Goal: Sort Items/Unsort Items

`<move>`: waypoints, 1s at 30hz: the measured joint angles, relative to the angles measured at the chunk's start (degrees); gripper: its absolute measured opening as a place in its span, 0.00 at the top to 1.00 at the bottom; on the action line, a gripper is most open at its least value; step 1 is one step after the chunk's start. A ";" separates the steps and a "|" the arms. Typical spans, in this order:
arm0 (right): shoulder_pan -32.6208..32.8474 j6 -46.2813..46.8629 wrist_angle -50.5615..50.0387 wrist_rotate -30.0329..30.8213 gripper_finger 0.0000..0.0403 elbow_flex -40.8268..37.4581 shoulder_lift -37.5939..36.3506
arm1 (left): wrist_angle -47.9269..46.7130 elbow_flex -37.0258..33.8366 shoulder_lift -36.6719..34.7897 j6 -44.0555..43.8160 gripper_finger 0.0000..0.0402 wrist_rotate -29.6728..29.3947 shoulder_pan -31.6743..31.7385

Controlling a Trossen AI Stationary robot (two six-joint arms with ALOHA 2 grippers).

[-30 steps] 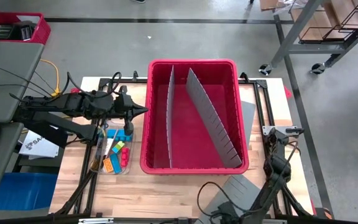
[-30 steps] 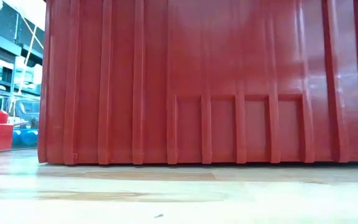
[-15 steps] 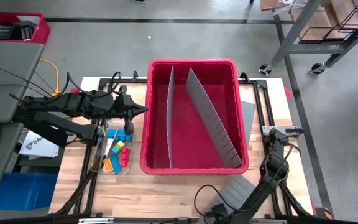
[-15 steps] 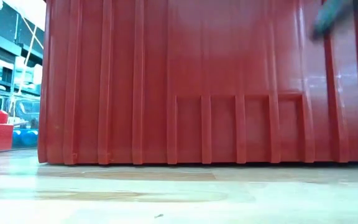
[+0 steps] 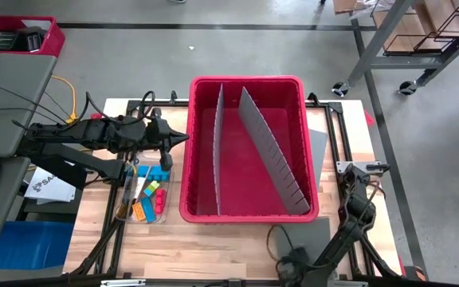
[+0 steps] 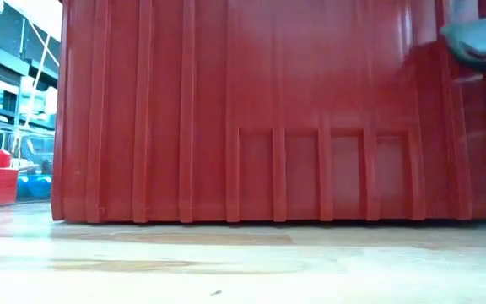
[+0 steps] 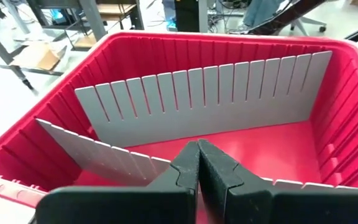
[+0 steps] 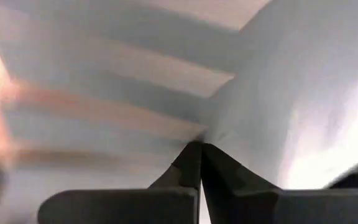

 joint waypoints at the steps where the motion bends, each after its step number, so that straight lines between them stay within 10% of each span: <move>1: -0.33 0.09 -4.17 0.61 1.00 -0.14 -0.63 | -0.03 0.00 0.00 0.21 1.00 -0.15 0.06; 30: -16.36 3.40 21.65 2.10 1.00 -52.13 -23.41 | -1.77 7.21 -12.70 4.86 1.00 -5.08 0.63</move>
